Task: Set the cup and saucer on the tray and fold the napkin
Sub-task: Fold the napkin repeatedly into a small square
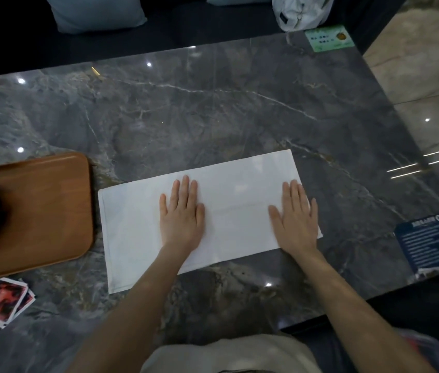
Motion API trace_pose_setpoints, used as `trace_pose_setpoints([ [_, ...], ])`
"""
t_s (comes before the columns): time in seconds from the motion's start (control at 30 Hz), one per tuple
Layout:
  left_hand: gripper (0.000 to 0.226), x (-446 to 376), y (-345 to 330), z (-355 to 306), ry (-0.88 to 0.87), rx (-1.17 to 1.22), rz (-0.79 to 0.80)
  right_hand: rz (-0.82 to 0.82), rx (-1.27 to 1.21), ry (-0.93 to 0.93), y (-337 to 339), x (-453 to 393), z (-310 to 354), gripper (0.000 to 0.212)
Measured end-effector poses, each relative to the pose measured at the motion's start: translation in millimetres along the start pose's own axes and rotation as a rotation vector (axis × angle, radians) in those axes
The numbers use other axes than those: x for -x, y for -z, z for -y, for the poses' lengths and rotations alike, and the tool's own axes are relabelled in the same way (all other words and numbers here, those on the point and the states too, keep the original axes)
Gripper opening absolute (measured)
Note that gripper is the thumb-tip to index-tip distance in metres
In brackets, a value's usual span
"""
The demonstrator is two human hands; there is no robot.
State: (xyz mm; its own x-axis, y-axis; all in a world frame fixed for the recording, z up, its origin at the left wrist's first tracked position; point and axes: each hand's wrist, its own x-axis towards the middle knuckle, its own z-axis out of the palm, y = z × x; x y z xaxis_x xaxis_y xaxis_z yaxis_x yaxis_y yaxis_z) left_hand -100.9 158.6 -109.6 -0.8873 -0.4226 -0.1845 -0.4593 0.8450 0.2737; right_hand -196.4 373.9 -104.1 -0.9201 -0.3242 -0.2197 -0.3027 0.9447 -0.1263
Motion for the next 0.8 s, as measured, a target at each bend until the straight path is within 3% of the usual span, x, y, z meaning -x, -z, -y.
trace_pose_setpoints([
  [0.13,0.066,0,4,-3,0.013,-0.049,0.034,-0.036,-0.163,0.008,6,0,-4,0.071],
  [0.3,0.069,19,4,-17,-0.089,-0.041,0.029,-0.220,-0.364,-0.289,27,-11,11,0.056],
  [0.4,0.063,34,-3,-27,-0.118,-0.022,-0.035,-0.124,-0.314,-0.389,42,-22,15,0.057],
  [0.6,0.069,45,-11,-28,-0.076,-0.006,0.032,0.118,-0.589,-0.556,64,-46,5,0.062],
  [0.8,0.071,45,-10,-28,-0.080,-0.012,0.058,0.150,-0.662,-0.463,67,-44,9,0.030],
])
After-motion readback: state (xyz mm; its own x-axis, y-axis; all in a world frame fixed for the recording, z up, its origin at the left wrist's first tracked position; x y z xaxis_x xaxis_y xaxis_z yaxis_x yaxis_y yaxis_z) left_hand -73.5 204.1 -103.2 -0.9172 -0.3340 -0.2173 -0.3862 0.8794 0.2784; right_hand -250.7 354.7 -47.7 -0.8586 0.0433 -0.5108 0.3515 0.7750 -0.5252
